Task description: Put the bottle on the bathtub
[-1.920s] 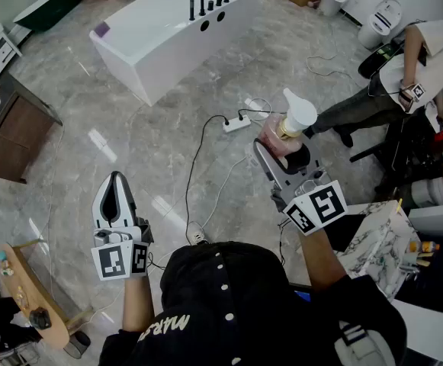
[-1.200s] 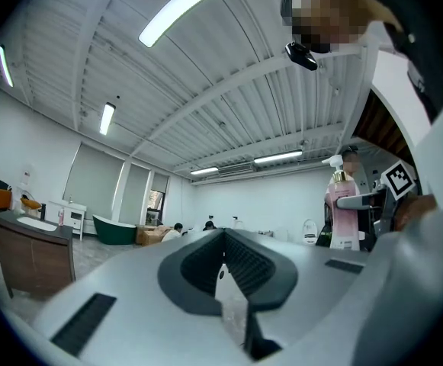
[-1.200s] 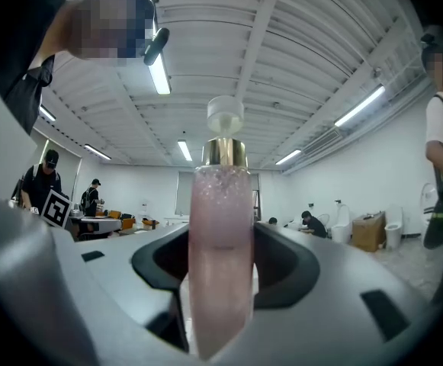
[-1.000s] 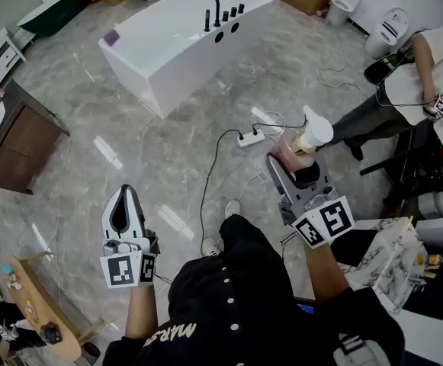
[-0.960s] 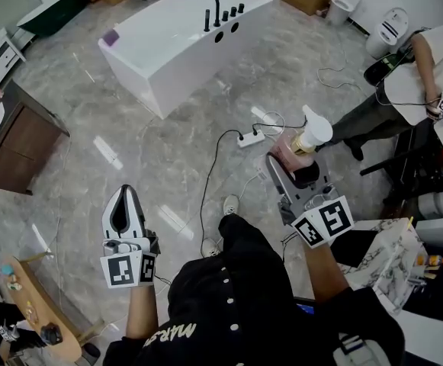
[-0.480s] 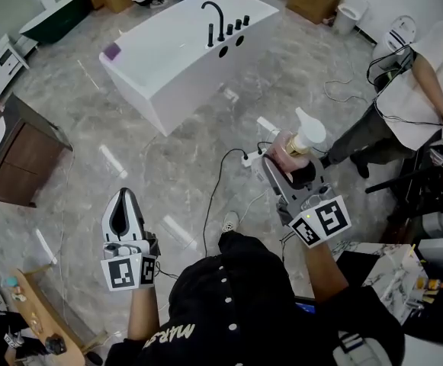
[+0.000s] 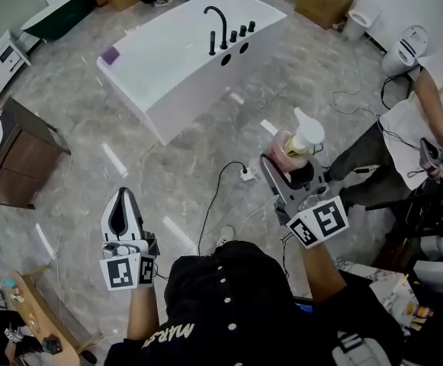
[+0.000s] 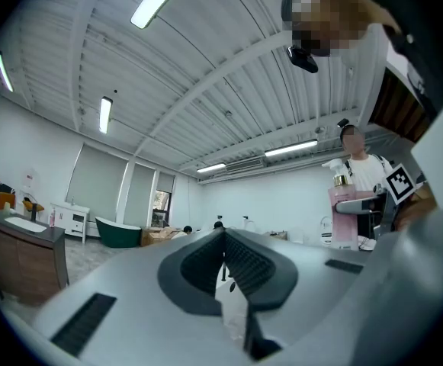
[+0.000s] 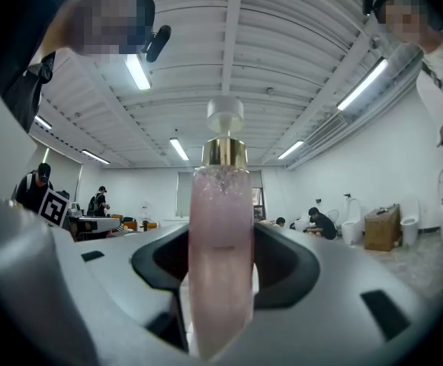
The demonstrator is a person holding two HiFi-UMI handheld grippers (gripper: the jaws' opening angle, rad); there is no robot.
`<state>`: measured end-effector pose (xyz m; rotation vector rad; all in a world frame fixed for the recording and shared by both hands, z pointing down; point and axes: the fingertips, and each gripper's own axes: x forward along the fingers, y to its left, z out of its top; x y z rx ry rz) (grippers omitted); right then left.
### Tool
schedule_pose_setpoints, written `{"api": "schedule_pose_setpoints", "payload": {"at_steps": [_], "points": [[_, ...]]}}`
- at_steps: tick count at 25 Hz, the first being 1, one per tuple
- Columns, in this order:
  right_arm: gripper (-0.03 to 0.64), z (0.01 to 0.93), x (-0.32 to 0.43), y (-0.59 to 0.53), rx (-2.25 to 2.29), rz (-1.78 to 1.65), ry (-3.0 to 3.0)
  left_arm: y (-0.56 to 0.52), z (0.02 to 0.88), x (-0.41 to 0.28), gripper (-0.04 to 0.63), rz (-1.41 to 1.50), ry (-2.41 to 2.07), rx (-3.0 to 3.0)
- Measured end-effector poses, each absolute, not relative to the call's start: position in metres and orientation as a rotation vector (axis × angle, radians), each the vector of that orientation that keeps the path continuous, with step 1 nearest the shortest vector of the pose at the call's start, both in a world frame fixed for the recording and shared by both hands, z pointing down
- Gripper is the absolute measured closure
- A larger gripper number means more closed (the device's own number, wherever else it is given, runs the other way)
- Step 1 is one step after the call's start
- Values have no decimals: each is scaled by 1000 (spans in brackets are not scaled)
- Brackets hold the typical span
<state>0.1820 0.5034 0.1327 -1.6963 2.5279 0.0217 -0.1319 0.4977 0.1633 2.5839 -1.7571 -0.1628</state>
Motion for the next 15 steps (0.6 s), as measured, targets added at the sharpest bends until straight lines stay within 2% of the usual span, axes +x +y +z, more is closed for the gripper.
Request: {"api": "schedule_pose_setpoints", "payload": {"at_steps": [5,15], "points": [[391,139,196,466,-1698,8,2549,472,165,-113,586,-160,-1766,2567],[393,150,191,393,-1720,-2,2559,392,180,-119,586,-159,-1739,2569]]}}
